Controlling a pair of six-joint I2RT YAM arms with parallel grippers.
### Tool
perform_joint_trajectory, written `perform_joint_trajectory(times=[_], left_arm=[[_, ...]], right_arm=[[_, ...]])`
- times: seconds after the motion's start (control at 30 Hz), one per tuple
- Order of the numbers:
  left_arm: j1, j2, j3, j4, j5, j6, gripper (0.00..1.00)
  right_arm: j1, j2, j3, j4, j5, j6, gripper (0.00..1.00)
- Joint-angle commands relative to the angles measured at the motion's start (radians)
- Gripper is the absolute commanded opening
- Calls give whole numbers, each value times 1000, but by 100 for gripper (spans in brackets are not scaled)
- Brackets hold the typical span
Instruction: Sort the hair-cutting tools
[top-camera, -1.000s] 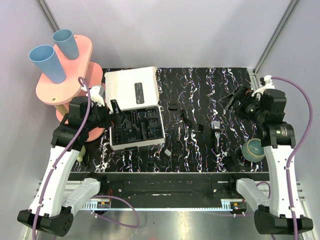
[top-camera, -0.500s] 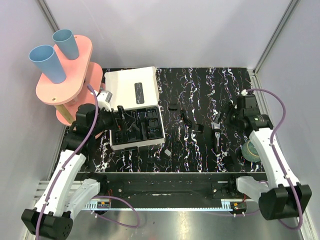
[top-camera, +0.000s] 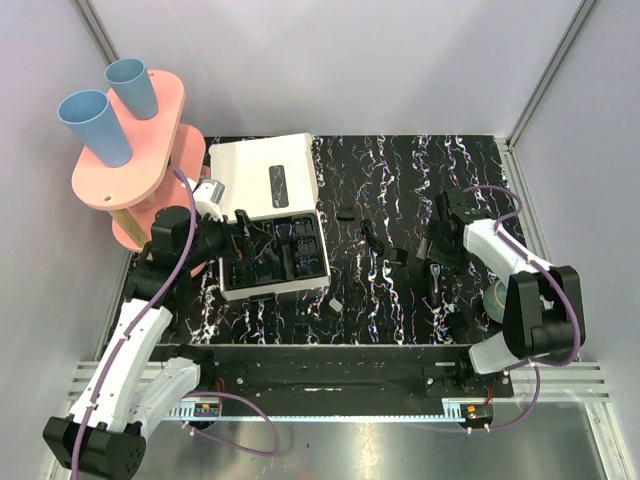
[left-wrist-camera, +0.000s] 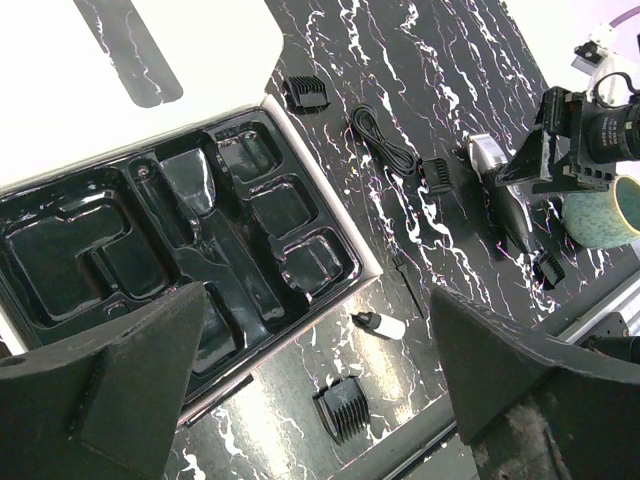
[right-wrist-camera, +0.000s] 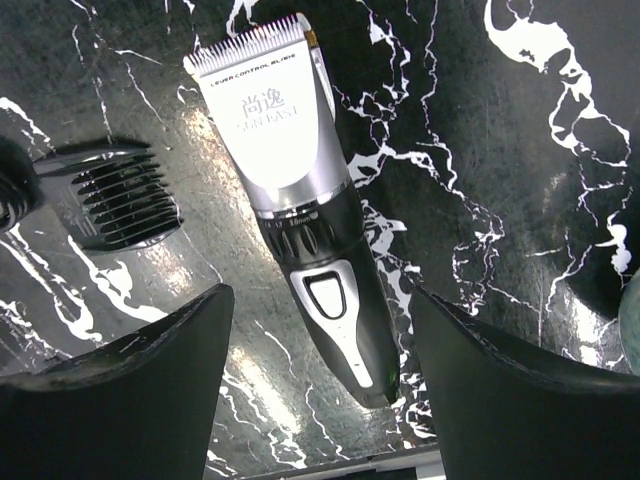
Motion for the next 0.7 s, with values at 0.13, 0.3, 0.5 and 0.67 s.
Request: perform_joint_trajectory(times=[0.13,0.3,0.5,0.67], left_arm=[[2,-9,8,20,0,-6,99],[2,-4,15,6,-16,-5,99],[2,-4,25,-8,-28,-3,99],[2,-13,23,-11,-37,-3,99]], right_arm=[[15,87,45,50,36,2,72],[15,123,44,58,37,16,66],[18,162,47,63,42,14,61],[26,173,50,61,57,11,50]])
